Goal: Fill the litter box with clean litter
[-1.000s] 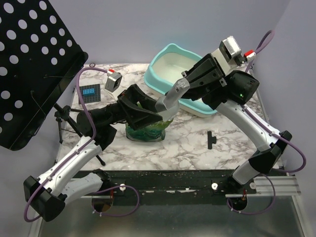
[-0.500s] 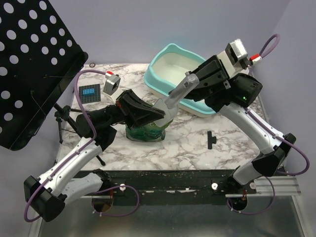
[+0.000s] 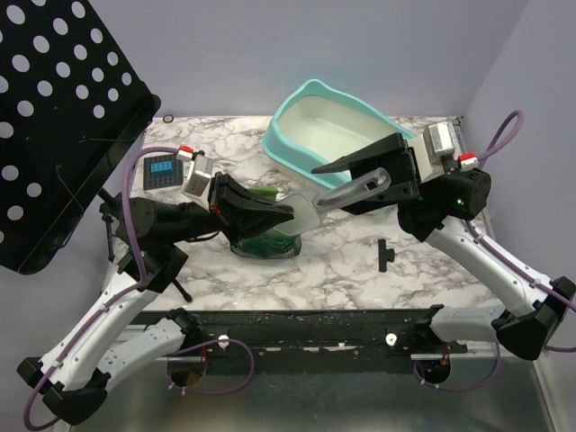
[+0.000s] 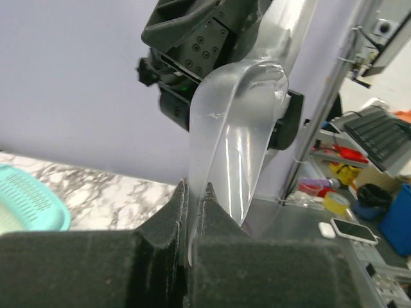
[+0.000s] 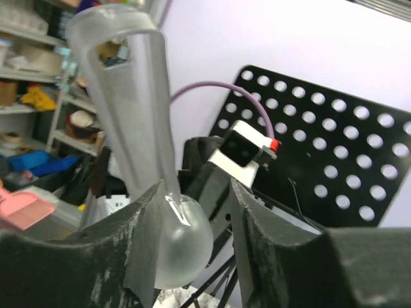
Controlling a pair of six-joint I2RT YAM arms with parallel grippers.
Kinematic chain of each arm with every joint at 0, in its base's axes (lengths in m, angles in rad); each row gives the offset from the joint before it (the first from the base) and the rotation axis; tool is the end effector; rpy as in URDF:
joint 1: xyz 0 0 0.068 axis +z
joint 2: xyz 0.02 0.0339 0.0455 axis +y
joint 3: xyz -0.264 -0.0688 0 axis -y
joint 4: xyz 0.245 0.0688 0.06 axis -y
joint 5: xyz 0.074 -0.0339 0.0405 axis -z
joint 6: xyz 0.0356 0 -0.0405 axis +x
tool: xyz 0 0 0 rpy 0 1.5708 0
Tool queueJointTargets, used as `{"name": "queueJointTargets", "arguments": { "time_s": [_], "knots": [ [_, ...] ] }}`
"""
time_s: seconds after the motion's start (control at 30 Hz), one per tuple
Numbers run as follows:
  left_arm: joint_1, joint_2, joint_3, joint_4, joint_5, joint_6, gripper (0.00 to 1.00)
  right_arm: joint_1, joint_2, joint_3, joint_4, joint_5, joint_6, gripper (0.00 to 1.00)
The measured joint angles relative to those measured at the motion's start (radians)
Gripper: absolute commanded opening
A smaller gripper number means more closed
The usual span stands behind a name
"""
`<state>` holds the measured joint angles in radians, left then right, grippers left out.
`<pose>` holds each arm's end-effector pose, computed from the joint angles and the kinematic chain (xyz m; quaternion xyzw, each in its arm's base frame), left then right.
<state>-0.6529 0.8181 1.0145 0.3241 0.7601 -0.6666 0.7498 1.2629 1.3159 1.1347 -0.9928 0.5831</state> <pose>0.1080 -0.1135 0.4625 0.3178 0.4678 -0.6394 0.5209 0.1380 0.1693 0.5247 -0.4799 0.1279 0.6049 0.6225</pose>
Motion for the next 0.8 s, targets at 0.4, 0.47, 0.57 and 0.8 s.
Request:
{"name": "queueJointTargets", "arguments": {
  "time_s": [0.4,0.47,0.57,0.8],
  "knots": [
    [0.003,-0.063,0.079,-0.389,-0.156,0.271,0.00,-0.041,-0.201,-0.169,-0.561,0.254,-0.363,0.64],
    [0.004,-0.071,0.092,-0.465,-0.214,0.314,0.00,-0.045,-0.215,-0.184,-0.658,0.322,-0.428,0.64],
    [0.005,-0.079,0.109,-0.523,-0.284,0.360,0.00,-0.047,-0.224,-0.232,-0.790,0.414,-0.498,0.64],
    [0.006,-0.106,0.125,-0.624,-0.419,0.453,0.00,-0.044,-0.221,-0.313,-1.024,0.643,-0.547,0.64]
  ]
}}
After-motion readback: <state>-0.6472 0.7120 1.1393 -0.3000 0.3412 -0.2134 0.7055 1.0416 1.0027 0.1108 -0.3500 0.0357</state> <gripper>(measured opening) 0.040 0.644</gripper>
